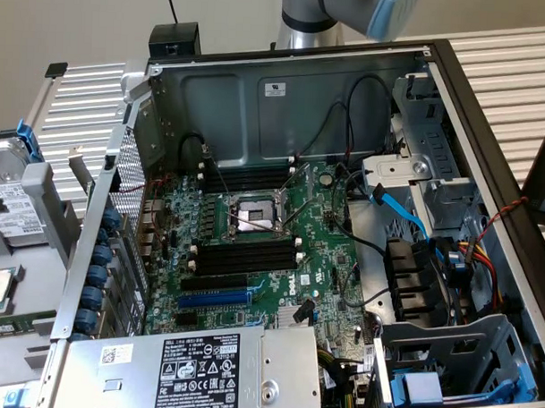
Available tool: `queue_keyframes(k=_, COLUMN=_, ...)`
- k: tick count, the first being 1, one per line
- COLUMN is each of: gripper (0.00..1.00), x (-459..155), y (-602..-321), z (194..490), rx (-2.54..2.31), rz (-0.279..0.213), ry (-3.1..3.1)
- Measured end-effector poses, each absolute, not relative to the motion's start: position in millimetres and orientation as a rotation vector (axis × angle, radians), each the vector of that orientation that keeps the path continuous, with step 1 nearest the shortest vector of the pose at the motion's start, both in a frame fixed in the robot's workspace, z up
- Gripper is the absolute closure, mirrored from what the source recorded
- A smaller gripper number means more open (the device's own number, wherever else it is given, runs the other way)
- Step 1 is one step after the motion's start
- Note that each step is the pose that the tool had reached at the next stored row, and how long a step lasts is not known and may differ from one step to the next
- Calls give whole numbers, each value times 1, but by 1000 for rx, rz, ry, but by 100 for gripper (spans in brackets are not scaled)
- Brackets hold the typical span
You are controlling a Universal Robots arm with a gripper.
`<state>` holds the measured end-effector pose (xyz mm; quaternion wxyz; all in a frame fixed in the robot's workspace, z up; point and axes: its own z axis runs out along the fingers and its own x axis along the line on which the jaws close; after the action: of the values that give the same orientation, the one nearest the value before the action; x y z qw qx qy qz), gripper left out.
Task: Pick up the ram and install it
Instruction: 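Pick up the ram and move it above insertion slot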
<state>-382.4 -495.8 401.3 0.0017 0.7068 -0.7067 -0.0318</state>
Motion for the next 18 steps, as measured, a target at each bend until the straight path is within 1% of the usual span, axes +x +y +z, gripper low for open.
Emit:
queue_keyframes(k=12, gripper=88, x=-328, y=-496, z=405, rx=2227, rz=-119, ry=-2225)
queue_keyframes(k=18, gripper=88, x=-301, y=-496, z=405, rx=2235, rz=-139, ry=-2233)
